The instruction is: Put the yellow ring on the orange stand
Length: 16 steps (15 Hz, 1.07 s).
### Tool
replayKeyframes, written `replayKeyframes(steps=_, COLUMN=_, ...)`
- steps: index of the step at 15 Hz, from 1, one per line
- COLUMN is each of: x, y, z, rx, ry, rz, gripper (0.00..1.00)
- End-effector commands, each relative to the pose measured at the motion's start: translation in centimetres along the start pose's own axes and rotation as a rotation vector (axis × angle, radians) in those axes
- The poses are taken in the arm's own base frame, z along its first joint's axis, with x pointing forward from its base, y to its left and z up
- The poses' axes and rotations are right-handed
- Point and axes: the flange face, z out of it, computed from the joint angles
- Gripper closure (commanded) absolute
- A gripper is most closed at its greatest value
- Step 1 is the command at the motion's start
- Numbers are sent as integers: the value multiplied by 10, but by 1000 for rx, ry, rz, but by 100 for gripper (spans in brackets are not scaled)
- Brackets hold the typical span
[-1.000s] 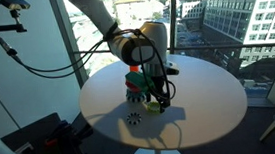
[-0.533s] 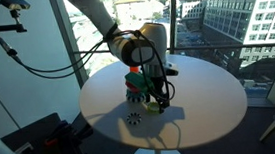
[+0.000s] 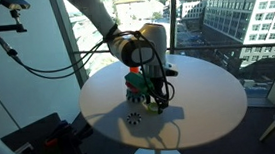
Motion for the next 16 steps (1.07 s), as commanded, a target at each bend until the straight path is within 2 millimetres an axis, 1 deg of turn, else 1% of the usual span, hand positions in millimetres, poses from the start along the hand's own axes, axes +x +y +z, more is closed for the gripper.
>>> replayKeyframes(steps=1, x=3, y=1, z=0, rx=-8, ry=14, rz=16, gripper=23)
replayKeyframes(steps=2, x=3, y=1, z=0, rx=-7, ry=14, rz=18, gripper=40)
replayKeyframes(steps=3, x=3, y=2, z=-1, rx=-6, ry=15, rz=21, gripper=47)
replayKeyframes(steps=4, x=4, y=3, z=-3, rx=-3, ry=19, rz=24, gripper=53)
replayKeyframes(steps=6, x=5, y=5, z=-10, rx=2, ry=25, rz=28, gripper=53)
replayKeyframes(steps=10, x=10, y=14, z=-36, rx=8, ry=45, rz=47, gripper=53)
replayKeyframes(steps=13, x=12, y=15, z=-63, rx=16, ry=59, rz=42, gripper=53)
replayKeyframes(steps=16, x=12, y=9, z=-94, rx=30, ry=63, rz=23, gripper=53)
